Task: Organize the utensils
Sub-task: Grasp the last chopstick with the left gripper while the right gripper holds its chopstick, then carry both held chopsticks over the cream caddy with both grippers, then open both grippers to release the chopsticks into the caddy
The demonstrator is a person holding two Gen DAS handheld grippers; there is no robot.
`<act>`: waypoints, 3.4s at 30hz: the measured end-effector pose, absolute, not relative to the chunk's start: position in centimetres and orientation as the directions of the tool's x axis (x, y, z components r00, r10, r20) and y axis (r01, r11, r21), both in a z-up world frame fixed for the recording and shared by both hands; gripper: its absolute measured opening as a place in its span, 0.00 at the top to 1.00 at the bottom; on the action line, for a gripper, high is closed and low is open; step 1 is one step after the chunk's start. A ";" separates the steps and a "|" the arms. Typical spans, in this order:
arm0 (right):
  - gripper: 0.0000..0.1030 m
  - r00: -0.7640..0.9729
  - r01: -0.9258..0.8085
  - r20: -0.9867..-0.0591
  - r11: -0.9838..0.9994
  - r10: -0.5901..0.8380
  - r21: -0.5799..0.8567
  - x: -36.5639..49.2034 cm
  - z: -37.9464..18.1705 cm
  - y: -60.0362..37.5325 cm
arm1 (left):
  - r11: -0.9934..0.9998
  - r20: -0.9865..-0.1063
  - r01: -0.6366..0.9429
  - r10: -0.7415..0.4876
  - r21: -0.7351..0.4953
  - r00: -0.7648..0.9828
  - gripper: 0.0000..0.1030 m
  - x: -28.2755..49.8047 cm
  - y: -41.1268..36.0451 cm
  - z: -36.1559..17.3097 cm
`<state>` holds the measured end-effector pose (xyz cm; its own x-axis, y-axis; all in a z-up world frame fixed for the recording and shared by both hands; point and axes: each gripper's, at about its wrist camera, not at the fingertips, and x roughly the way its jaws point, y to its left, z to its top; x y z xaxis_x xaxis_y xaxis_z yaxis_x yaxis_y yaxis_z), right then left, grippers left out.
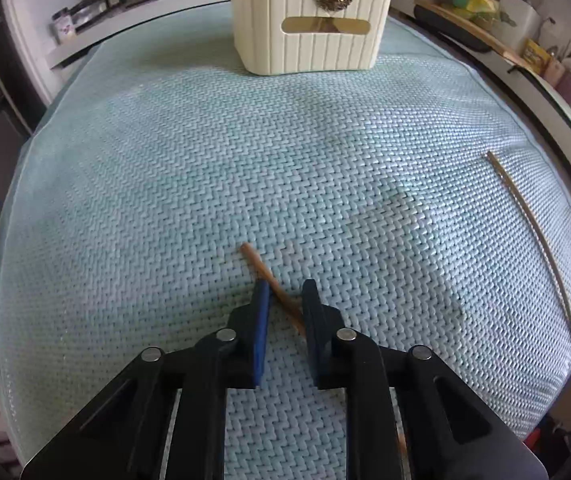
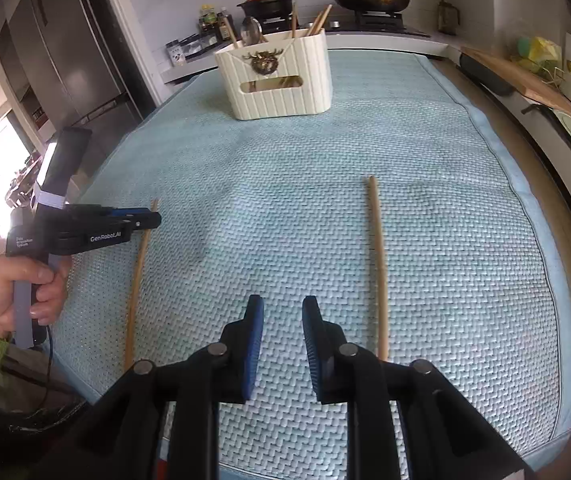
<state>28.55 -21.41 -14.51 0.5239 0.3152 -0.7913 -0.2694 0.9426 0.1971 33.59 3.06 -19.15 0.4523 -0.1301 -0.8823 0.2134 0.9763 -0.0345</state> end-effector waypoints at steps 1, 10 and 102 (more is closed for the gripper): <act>0.80 0.528 -0.258 -0.790 0.945 0.312 0.201 28.7 -14.5 -21.9 | 0.975 -0.883 0.218 -0.143 -0.047 0.448 0.90 34.1 3.3 -19.1; 0.77 0.514 -0.170 -0.814 0.962 0.270 0.212 32.8 -14.2 -25.8 | 0.962 -0.898 0.249 -0.207 -0.114 0.387 0.95 34.7 5.1 -18.9; 0.93 0.705 -0.372 -0.585 0.911 0.402 0.177 63.3 -1.4 -13.5 | 0.965 -0.606 0.198 -0.261 -0.170 0.752 0.96 57.1 0.9 -2.0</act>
